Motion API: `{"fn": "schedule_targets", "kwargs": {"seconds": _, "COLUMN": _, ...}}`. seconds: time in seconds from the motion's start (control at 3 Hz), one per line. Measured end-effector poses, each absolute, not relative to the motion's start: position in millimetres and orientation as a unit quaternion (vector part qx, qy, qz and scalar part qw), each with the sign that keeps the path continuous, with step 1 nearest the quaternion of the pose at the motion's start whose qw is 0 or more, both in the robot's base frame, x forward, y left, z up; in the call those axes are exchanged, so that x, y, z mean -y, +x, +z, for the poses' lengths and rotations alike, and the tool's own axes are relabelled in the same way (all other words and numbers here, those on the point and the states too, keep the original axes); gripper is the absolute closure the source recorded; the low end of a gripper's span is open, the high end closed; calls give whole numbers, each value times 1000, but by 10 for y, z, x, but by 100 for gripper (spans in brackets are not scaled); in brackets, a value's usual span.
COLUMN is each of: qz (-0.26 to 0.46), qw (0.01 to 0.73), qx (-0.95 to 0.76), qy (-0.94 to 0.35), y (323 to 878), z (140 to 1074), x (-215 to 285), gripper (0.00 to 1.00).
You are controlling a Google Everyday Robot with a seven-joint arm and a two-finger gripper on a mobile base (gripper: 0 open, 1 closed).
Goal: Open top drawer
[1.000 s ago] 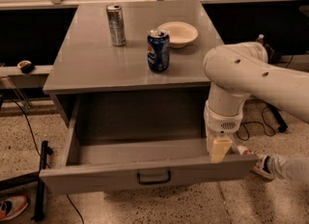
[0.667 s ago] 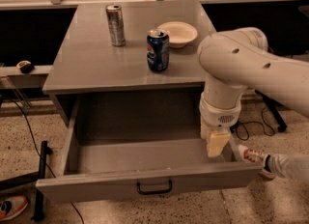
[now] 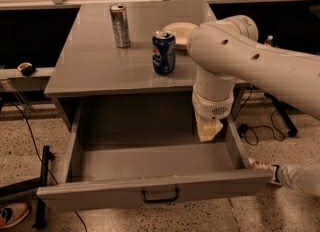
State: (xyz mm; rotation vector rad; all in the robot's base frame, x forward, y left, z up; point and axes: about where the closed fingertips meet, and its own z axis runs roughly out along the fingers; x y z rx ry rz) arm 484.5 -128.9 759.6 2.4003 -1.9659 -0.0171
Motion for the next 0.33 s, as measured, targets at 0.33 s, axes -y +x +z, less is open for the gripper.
{"fn": "schedule_targets", "kwargs": {"seconds": 0.33, "qz": -6, "qw": 19, "qx": 633, "qy": 773, "y": 4845, "z": 7596, "x": 1289, "gripper": 42}}
